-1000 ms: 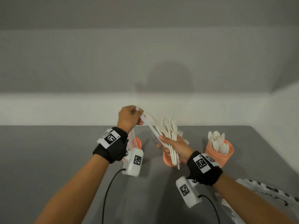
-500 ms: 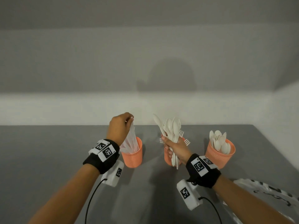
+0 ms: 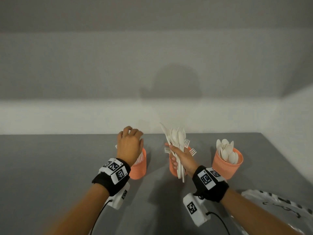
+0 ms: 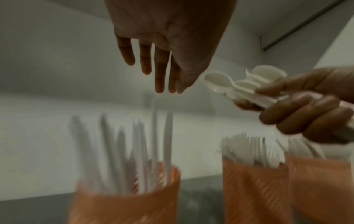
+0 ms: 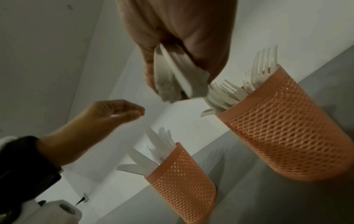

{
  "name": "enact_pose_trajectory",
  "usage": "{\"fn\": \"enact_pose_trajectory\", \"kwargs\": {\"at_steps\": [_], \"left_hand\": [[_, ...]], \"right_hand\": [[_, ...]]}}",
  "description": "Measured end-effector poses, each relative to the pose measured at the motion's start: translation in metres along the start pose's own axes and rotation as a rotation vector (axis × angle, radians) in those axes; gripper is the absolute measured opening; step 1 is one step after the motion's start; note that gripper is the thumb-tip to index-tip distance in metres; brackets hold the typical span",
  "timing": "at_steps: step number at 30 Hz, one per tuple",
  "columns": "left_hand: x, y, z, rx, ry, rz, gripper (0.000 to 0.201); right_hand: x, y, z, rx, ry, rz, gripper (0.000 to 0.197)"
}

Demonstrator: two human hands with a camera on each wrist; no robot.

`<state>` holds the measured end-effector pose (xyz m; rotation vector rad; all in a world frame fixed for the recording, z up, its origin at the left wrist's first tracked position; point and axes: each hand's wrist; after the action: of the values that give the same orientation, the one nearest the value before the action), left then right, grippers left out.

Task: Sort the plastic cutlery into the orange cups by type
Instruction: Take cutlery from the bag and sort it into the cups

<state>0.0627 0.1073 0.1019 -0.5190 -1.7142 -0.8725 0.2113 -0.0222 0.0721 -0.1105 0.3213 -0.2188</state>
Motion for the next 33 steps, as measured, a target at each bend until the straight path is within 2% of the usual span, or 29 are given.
{"fn": "enact_pose_trajectory", "kwargs": {"at_steps": [2, 3, 8, 10, 12, 16, 18, 22, 25, 27, 29, 31, 33], "left_hand": [[0.011, 0.003, -0.013, -0.034, -0.253, -0.034, 0.021], [0.015, 0.004, -0.022, -0.004, -0.432, -0.007, 0.024], [0.016, 0.006, -0.06, 0.217, -1.146, 0.299, 0.036], [0.013, 0.006, -0.067, 0.237, -1.311, 0.341, 0.036], [0.012, 0.007, -0.069, 0.225, -1.377, 0.327, 0.032], [0.008, 0.011, -0.069, 0.196, -1.413, 0.329, 0.018], [0.007, 0.015, -0.072, 0.171, -1.298, 0.262, 0.01], [-0.003, 0.018, -0.08, 0.145, -1.004, 0.138, 0.016], [-0.008, 0.015, -0.086, 0.101, -0.819, 0.206, 0.03], [-0.009, 0.012, -0.09, 0.081, -0.704, 0.233, 0.04], [-0.009, 0.009, -0.092, 0.065, -0.653, 0.17, 0.044], [-0.006, 0.005, -0.094, 0.037, -0.681, 0.078, 0.037], [-0.004, 0.003, -0.099, -0.004, -0.734, 0.092, 0.026]], "right_hand": [[-0.002, -0.001, 0.002, -0.016, 0.074, 0.018, 0.021], [-0.003, -0.003, 0.003, -0.029, 0.119, 0.031, 0.02], [-0.008, -0.012, 0.009, -0.029, 0.128, 0.103, 0.016], [-0.006, -0.017, 0.01, -0.056, 0.121, 0.135, 0.019], [-0.001, -0.021, 0.01, -0.09, 0.114, 0.171, 0.02], [0.008, -0.031, 0.009, -0.129, 0.064, 0.22, 0.023], [0.007, -0.032, 0.01, -0.093, 0.07, 0.205, 0.025], [0.005, -0.028, 0.007, 0.045, 0.022, 0.083, 0.033], [0.004, -0.028, 0.003, 0.078, -0.108, 0.026, 0.023], [0.004, -0.03, 0.003, 0.076, -0.16, 0.011, 0.025], [0.006, -0.03, 0.002, 0.058, -0.166, -0.006, 0.028], [0.009, -0.029, 0.001, 0.027, -0.151, -0.038, 0.026], [0.01, -0.029, 0.001, 0.019, -0.15, -0.044, 0.022]]}}
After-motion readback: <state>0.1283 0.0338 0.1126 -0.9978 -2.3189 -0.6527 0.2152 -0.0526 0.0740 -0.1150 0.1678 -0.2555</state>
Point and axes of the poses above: each hand's wrist, its own y-axis towards the middle knuckle, its own x-axis out of the back of the hand, z = x × y, and after that the axes turned 15 degrees about z, right-handed
